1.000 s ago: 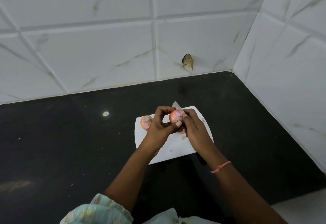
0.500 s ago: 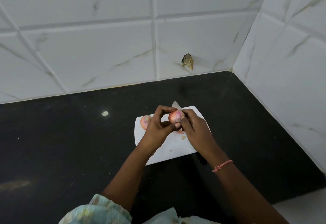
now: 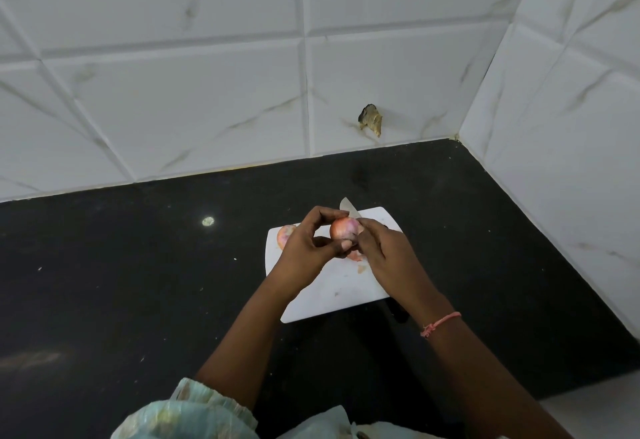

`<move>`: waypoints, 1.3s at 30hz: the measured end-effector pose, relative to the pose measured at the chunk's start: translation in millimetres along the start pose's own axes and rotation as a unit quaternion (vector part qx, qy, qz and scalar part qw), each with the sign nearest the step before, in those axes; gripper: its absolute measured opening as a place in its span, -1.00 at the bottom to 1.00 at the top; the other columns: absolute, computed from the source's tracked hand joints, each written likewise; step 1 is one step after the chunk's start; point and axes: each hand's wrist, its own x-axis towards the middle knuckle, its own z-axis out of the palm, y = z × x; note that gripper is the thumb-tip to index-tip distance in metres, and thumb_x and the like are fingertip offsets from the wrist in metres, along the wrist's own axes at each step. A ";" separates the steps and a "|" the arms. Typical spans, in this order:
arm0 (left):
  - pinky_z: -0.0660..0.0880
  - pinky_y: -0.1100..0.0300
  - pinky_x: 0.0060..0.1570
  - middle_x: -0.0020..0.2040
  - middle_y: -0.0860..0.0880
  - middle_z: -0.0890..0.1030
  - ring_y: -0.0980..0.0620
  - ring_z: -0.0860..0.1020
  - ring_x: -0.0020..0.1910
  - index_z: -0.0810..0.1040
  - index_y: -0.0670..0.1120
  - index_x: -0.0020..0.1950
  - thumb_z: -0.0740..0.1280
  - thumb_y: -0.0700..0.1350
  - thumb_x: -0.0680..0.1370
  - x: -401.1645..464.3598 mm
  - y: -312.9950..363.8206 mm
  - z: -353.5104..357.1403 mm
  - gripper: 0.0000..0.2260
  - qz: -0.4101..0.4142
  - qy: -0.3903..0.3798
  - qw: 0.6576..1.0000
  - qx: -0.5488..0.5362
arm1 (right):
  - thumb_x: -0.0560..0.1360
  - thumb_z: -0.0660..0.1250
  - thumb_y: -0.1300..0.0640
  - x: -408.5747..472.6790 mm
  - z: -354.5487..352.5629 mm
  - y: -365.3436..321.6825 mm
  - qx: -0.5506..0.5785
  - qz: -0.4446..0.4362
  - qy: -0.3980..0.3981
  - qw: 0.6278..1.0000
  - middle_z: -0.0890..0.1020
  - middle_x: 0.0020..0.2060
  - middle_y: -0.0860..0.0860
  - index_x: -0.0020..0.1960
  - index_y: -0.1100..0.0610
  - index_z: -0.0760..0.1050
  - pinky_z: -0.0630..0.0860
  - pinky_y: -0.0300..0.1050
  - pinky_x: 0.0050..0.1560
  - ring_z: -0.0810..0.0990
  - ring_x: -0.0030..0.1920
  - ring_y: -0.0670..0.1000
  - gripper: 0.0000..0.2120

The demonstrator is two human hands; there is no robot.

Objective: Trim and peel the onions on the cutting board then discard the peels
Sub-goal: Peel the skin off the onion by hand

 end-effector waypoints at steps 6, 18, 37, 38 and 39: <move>0.66 0.02 0.03 0.23 -0.02 0.58 -0.08 0.69 -0.06 0.51 -0.09 0.26 0.46 -0.29 0.52 1.7 2.0 -0.3 -0.65 -0.004 -0.001 1.000 0.021 | 0.60 0.08 -0.20 0.0 0.0 0.9 -0.021 -0.011 0.002 1.000 0.67 -0.10 -0.03 0.29 -0.01 0.50 0.58 0.04 0.04 0.60 -0.02 -0.08 -0.57; 0.65 -0.05 0.06 0.21 0.03 0.60 -0.09 0.66 0.06 0.52 -0.02 0.19 0.48 -0.29 0.51 2.9 -1.6 -0.9 -0.67 -0.003 0.029 1.000 0.006 | 0.62 0.25 0.11 0.3 -5.3 -4.7 0.032 -0.024 0.086 0.996 0.64 0.01 -0.11 0.19 0.06 0.55 0.48 -0.43 -0.02 0.60 0.01 -0.16 -0.81; 0.63 -0.08 0.12 0.22 -0.04 0.58 -0.17 0.63 0.16 0.48 -0.05 0.16 0.49 -0.29 0.49 0.6 -8.6 0.7 -0.67 -0.017 0.042 0.996 -0.078 | 0.55 0.35 0.22 1.2 3.1 -9.6 0.118 0.016 0.120 0.986 0.59 -0.16 -0.16 -0.04 0.10 0.54 0.47 -0.47 -0.14 0.57 -0.07 -0.27 -0.96; 0.62 -0.10 0.14 0.24 -0.07 0.58 -0.19 0.62 0.19 0.47 -0.08 0.18 0.49 -0.30 0.50 -0.1 -11.1 1.3 -0.66 -0.024 0.041 0.993 -0.110 | 0.56 0.34 0.21 1.8 3.3 -9.1 0.137 0.037 0.119 0.983 0.60 -0.15 -0.15 -0.03 0.09 0.54 0.48 -0.46 -0.14 0.58 -0.09 -0.24 -0.96; 0.60 -0.11 0.17 0.25 -0.10 0.57 -0.21 0.60 0.23 0.47 -0.11 0.21 0.49 -0.29 0.49 -0.5 -13.2 2.2 -0.64 -0.031 0.041 0.988 -0.149 | 0.57 0.33 0.18 2.4 3.1 -8.6 0.156 0.059 0.118 0.979 0.61 -0.15 -0.14 -0.02 0.07 0.54 0.49 -0.44 -0.15 0.59 -0.10 -0.24 -0.96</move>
